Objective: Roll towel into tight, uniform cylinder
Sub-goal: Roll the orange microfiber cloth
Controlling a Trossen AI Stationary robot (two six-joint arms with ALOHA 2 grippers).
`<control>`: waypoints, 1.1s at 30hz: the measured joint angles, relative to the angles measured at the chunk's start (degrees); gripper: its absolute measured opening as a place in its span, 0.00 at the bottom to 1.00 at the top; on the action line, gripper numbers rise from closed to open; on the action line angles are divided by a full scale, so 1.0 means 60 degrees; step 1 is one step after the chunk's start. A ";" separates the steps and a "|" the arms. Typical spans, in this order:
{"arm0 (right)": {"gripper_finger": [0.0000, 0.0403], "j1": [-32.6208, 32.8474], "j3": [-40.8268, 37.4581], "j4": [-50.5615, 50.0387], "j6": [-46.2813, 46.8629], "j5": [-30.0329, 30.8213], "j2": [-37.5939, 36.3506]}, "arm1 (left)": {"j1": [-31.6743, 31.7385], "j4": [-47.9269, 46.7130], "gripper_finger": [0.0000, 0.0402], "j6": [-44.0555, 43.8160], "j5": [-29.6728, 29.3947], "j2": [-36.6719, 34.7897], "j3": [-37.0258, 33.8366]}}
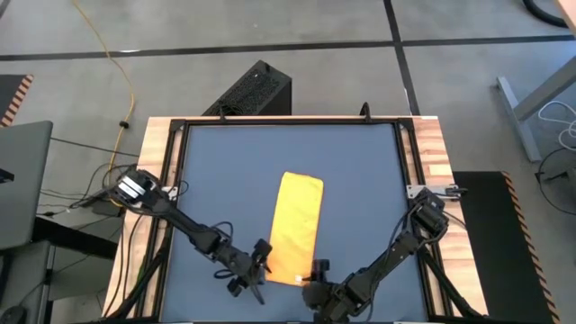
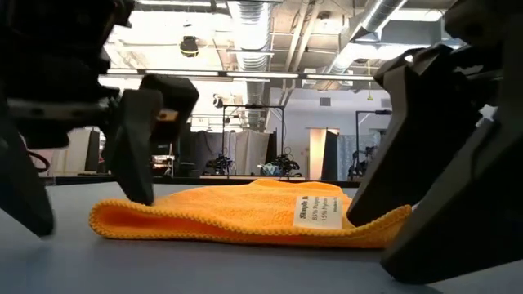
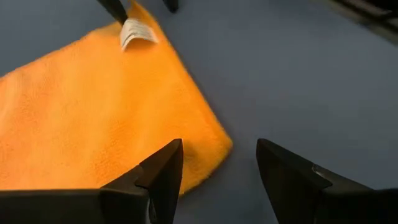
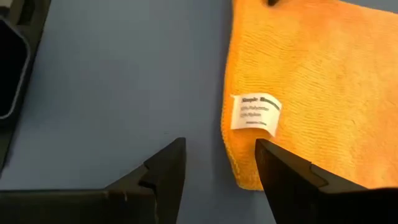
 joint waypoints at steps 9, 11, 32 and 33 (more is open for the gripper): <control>0.44 0.0051 -0.0007 -0.0272 0.1141 0.0232 0.0007 | 0.0185 0.0936 0.44 -0.1118 -0.0139 0.0685 0.0007; 0.36 0.0053 -0.0007 -0.0443 0.1443 0.0428 0.0015 | 0.0189 0.0913 0.39 -0.1368 -0.0141 0.0690 0.0007; 0.04 -0.0636 -0.0011 -0.0622 0.4928 -0.1201 -0.0146 | 0.0816 0.3984 0.00 -0.6927 0.1851 0.0665 -0.1765; 0.04 -0.0721 -0.0011 -0.0537 0.5068 -0.1450 -0.0184 | 0.0860 0.3991 0.00 -0.7125 0.2039 0.0665 -0.1763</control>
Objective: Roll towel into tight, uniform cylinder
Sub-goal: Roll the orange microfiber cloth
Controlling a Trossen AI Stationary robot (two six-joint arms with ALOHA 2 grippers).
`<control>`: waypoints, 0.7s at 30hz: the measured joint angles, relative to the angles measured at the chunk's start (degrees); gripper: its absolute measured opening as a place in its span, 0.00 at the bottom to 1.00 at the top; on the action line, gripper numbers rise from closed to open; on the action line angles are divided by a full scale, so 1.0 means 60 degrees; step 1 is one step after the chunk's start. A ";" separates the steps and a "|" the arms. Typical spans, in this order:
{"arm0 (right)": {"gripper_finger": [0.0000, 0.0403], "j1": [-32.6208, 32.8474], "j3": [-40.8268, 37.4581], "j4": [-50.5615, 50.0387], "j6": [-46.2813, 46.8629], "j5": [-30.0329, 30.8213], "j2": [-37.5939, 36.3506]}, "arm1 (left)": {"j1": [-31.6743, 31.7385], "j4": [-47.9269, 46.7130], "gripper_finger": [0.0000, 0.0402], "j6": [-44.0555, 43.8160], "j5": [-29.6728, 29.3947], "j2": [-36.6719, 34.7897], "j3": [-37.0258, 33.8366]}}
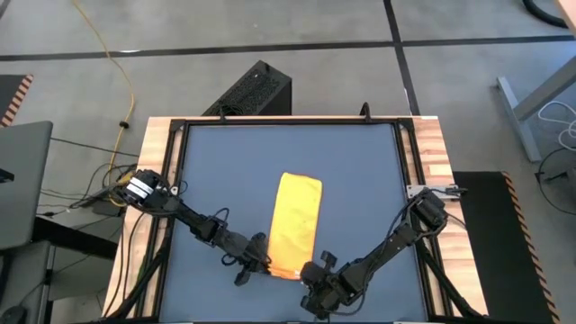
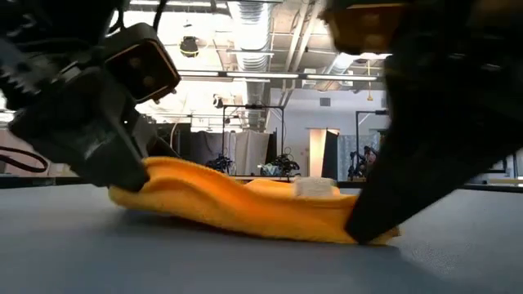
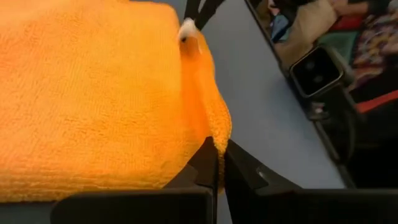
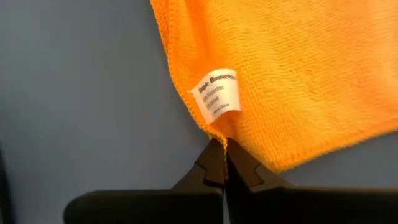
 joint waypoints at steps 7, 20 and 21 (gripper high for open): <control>0.04 -0.0244 -0.0044 0.0080 0.0535 -0.0617 -0.0614 | 0.0128 -0.0056 0.00 -0.1157 0.1244 -0.0029 0.0021; 0.04 -0.0756 -0.0006 -0.0276 0.1448 -0.1339 -0.0420 | 0.0058 -0.0712 0.00 -0.1780 0.1398 -0.0073 0.0069; 0.04 -0.0795 0.0000 -0.0299 0.1490 -0.1417 -0.0414 | 0.0058 -0.0714 0.00 -0.1797 0.1404 -0.0073 0.0069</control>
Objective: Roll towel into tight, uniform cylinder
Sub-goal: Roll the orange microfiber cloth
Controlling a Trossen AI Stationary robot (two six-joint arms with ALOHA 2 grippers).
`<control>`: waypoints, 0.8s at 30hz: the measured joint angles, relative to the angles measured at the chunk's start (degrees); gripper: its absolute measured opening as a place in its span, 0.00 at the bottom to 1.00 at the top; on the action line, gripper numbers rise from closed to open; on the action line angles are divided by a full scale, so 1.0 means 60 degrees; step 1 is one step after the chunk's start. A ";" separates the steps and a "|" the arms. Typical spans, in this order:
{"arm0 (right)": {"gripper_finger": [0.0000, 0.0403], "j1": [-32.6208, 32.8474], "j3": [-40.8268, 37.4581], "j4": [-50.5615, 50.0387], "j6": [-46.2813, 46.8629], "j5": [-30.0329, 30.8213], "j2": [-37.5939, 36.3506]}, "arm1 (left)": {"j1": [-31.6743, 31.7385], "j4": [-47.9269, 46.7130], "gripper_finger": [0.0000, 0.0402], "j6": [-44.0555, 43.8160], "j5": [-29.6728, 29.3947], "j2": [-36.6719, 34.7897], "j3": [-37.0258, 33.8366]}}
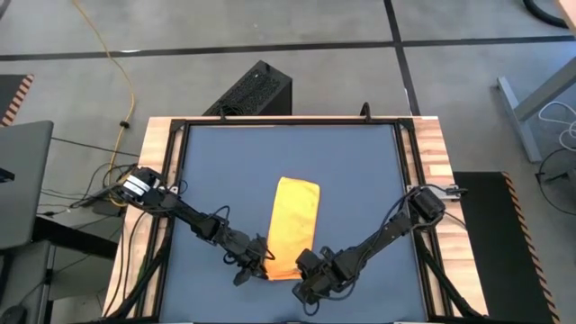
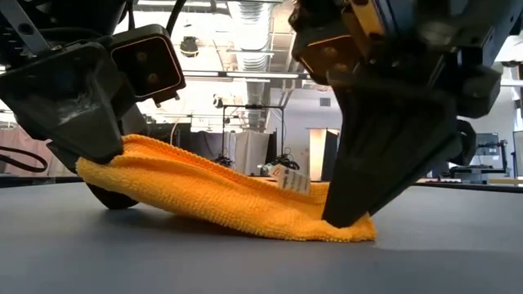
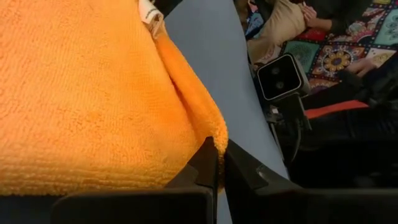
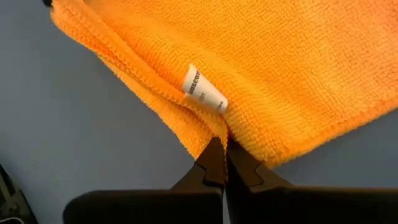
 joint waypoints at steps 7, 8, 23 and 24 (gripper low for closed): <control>0.04 -0.0028 0.0018 -0.0031 0.0191 -0.0188 0.0106 | 0.0120 -0.1113 0.10 0.0317 0.0434 -0.0544 0.0001; 0.04 -0.0028 0.0018 -0.0031 0.0197 -0.0222 0.0106 | 0.0148 -0.1509 0.11 0.0369 0.0541 -0.0764 -0.0032; 0.04 -0.0134 0.0007 -0.0064 0.0206 -0.0273 0.0131 | -0.1749 -0.2696 0.16 0.6040 -0.3677 -0.3863 -0.0113; 0.04 -0.0134 0.0004 -0.0064 0.0209 -0.0276 0.0131 | -0.1939 -0.2462 0.16 0.6441 -0.4057 -0.3720 -0.0113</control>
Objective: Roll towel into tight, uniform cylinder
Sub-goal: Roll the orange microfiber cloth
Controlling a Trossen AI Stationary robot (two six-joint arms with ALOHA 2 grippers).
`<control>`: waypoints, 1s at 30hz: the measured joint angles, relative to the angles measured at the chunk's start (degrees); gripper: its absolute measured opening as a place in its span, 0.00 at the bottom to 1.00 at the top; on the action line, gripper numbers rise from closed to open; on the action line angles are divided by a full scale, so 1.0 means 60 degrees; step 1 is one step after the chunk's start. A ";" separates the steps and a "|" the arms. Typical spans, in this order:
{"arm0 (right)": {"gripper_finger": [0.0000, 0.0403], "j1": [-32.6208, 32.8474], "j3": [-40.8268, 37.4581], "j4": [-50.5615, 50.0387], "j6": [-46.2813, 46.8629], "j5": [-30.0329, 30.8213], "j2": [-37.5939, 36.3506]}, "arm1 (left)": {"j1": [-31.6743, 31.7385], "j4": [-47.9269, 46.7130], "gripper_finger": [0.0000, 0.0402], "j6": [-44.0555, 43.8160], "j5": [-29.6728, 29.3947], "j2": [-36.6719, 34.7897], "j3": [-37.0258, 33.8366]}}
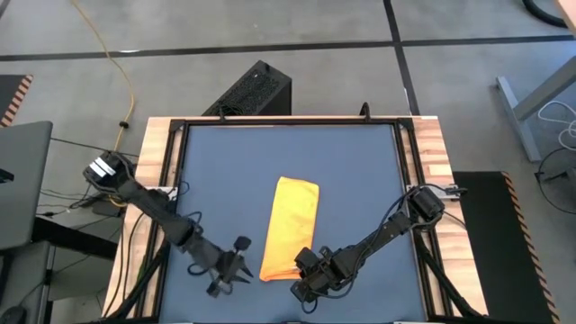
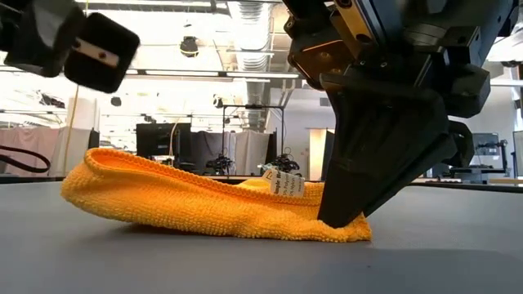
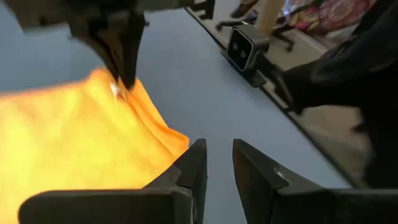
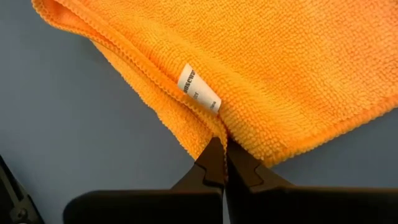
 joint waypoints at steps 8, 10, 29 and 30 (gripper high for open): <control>0.04 0.0000 -0.0004 0.0004 -0.0004 0.0032 0.0004 | -0.0356 0.0225 0.25 0.1761 -0.0994 0.1800 0.0711; 0.04 0.0000 -0.0010 0.0025 -0.0004 0.0041 0.0004 | -0.0352 0.0080 0.30 0.1783 -0.1302 0.2043 0.1016; 0.05 0.0000 -0.0012 0.0028 -0.0021 0.0096 0.0007 | -0.0087 -0.0916 0.52 -0.0106 -0.2022 0.2631 0.1561; 0.05 0.0000 -0.0012 0.0029 -0.0018 0.0111 0.0007 | -0.0083 -0.0878 0.52 -0.0145 -0.2074 0.2631 0.1563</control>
